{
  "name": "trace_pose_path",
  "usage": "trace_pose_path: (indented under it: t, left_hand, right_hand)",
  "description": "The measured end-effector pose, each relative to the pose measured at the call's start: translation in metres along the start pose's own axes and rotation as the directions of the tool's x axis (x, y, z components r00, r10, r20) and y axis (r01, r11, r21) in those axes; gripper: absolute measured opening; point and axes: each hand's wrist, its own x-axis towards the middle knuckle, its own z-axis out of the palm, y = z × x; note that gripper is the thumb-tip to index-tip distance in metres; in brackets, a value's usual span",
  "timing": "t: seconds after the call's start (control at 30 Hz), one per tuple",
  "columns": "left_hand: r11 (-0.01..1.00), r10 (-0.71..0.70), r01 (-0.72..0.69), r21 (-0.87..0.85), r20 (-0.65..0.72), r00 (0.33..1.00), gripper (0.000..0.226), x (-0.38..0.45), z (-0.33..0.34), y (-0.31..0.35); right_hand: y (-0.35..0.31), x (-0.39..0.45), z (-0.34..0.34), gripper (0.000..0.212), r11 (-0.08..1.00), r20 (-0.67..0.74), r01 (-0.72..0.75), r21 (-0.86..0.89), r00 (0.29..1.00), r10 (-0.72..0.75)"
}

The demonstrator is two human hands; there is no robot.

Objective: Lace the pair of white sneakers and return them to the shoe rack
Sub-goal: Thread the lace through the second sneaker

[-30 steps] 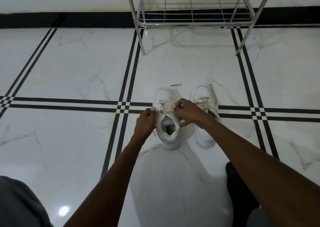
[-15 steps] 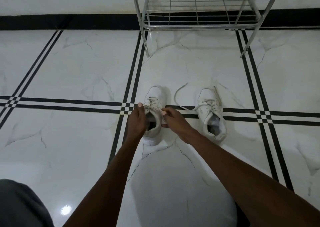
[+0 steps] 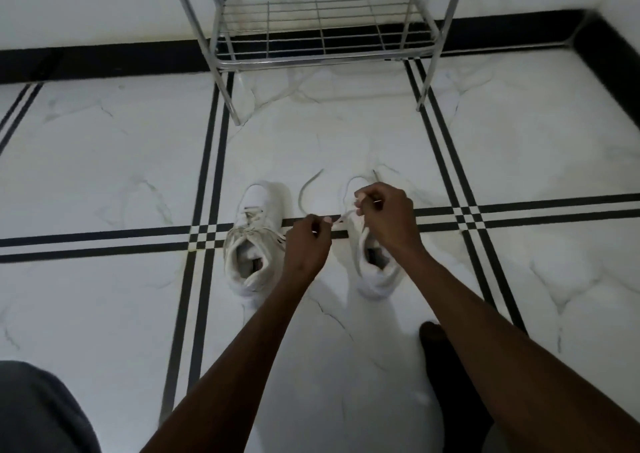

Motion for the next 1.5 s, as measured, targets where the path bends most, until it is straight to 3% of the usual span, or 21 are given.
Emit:
trace_pose_path:
  t: [0.13,0.23,0.3,0.43,0.67,0.83,0.97,1.27,1.37,1.5]
  left_hand:
    - [0.997,-0.078,0.08,-0.004,0.165,0.983,0.046,0.001,0.024,-0.001]
    - [0.997,-0.062,0.072,-0.036,0.226,0.972,0.04,0.0,0.033,0.008]
    - [0.998,-0.033,0.045,-0.048,0.223,0.974,0.042,0.001,0.036,0.016]
    - [0.998,0.056,-0.054,-0.013,0.196,0.979,0.041,0.007,0.037,0.027]
    - [0.991,0.115,-0.121,0.049,0.106,0.988,0.009,0.017,0.022,0.02]
    - [0.967,0.232,-0.236,0.093,0.054,0.971,0.025,0.016,0.011,0.006]
    - [0.932,0.312,-0.319,0.17,0.069,0.948,0.026,0.017,0.007,0.002]
    - [0.901,0.292,-0.323,0.29,0.146,0.945,0.011,0.012,0.001,0.013]
    - [0.881,0.286,-0.32,0.35,0.147,0.947,0.016,0.014,0.002,0.015]
    - [0.914,0.264,-0.281,0.293,0.1,0.959,0.02,0.015,0.003,0.006]
  right_hand:
    - [0.024,0.006,-0.032,0.028,0.976,-0.111,-0.108,-0.189,0.99,0.088]
    - [0.044,0.004,-0.038,0.054,0.935,0.022,-0.281,-0.218,0.956,0.292]
    - [0.046,-0.003,-0.036,0.054,0.941,0.124,-0.31,-0.137,0.937,0.327]
    - [0.036,-0.009,-0.026,0.029,0.978,0.142,-0.2,-0.064,0.968,0.207]
    - [0.028,-0.004,-0.009,0.019,0.992,0.144,-0.103,-0.069,0.983,0.112]
    - [0.022,-0.002,-0.001,0.009,0.987,0.17,0.008,-0.163,0.985,0.02]
    - [0.019,-0.007,0.002,0.007,0.979,0.181,0.08,-0.186,0.982,-0.046]
    - [0.019,-0.007,0.008,0.015,0.944,0.165,0.117,-0.309,0.984,-0.068]
    - [0.019,-0.006,0.009,0.016,0.927,0.193,0.15,-0.343,0.977,-0.086]
    - [0.018,-0.003,0.007,0.009,0.932,0.21,0.141,-0.333,0.975,-0.073]
